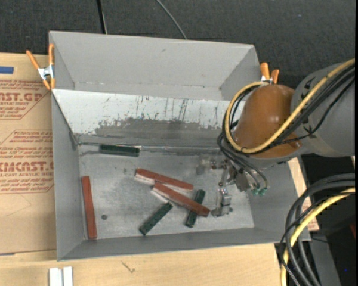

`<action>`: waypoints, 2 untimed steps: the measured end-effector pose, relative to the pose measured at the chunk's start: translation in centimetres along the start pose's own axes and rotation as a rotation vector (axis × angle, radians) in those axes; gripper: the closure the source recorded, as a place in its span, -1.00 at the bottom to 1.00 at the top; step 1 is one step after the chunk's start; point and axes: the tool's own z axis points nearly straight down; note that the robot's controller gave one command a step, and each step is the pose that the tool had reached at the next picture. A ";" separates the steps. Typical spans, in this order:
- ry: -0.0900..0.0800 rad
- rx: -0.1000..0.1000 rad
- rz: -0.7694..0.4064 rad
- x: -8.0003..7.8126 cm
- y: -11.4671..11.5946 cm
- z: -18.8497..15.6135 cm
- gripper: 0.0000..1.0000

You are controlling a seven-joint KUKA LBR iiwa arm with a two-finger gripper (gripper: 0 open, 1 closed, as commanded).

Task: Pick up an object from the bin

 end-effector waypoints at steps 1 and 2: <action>0.001 -0.002 -0.030 -0.1 4.4 0.2 -1.00; 0.001 0.000 0.138 -1.5 5.3 5.7 -1.00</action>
Offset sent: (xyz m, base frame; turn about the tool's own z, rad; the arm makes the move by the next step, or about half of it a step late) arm 0.0078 0.0547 -0.0566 0.1378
